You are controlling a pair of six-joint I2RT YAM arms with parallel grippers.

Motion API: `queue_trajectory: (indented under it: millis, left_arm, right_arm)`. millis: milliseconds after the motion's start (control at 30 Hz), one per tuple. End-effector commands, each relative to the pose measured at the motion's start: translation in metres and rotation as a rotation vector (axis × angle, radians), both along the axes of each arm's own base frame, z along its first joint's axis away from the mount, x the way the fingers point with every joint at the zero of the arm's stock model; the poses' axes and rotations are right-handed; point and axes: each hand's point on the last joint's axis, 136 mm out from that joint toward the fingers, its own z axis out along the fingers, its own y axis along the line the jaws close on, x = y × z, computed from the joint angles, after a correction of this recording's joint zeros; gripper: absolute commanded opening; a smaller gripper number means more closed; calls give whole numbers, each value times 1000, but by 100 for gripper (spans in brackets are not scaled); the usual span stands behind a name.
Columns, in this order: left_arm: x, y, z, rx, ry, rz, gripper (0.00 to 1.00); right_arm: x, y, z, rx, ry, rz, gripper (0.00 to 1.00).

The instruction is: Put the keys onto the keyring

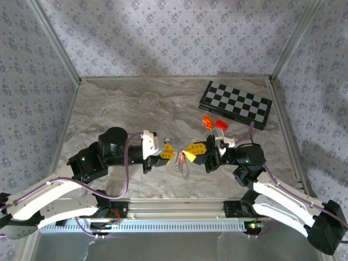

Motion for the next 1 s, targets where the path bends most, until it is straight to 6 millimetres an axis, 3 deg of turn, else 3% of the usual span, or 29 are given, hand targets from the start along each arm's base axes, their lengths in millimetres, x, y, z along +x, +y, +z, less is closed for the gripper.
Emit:
queue_trajectory:
  millis: [0, 233, 400, 967]
  left_arm:
    - [-2, -1, 24, -84, -58, -15, 16]
    - [-4, -11, 35, -118, -94, -60, 14]
    - [-10, -18, 33, -113, -84, -102, 14]
    - [-28, -26, 44, -163, -94, -193, 14]
  right_arm:
    - [-10, -7, 18, 52, -52, 28, 0]
    - [-12, -6, 15, 39, -50, 37, 0]
    - [-12, -6, 13, 28, -53, 30, 0]
    - [-9, -5, 10, 13, -45, 19, 0]
